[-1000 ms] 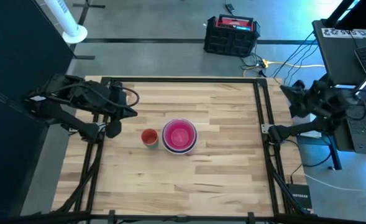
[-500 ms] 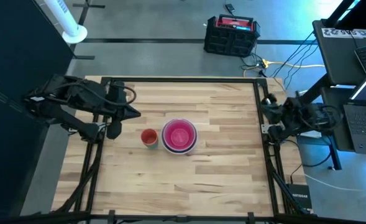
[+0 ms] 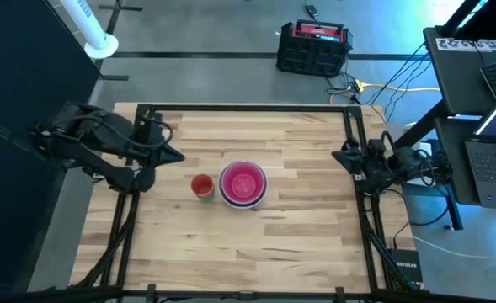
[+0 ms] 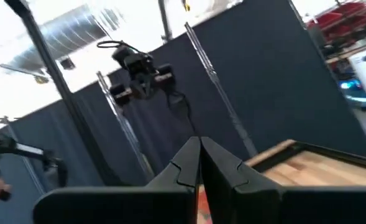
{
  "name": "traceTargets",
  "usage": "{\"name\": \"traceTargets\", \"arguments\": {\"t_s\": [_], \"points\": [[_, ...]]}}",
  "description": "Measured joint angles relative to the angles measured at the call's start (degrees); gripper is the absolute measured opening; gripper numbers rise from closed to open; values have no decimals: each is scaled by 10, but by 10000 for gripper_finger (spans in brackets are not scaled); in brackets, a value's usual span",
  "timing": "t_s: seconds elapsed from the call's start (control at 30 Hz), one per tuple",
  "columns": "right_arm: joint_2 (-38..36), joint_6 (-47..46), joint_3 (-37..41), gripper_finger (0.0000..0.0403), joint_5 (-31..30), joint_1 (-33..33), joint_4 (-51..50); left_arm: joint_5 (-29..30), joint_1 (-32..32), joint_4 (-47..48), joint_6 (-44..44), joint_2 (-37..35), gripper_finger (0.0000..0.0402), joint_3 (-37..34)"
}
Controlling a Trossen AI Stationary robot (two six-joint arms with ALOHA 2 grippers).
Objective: Nest bowls inside each other
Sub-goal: Return to Home Position
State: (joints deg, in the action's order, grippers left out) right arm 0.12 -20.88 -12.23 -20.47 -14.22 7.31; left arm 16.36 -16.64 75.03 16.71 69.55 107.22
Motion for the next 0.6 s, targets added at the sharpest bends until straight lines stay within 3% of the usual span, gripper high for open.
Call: {"name": "traceTargets", "arguments": {"t_s": [0.43,0.6], "points": [[0,-28,0,1,60,0,-23,-11,-65,-206,-22,-268,0,-258],[0,-31,0,1,66,0,-23,-38,-74,-357,-21,-373,0,-413]]}}
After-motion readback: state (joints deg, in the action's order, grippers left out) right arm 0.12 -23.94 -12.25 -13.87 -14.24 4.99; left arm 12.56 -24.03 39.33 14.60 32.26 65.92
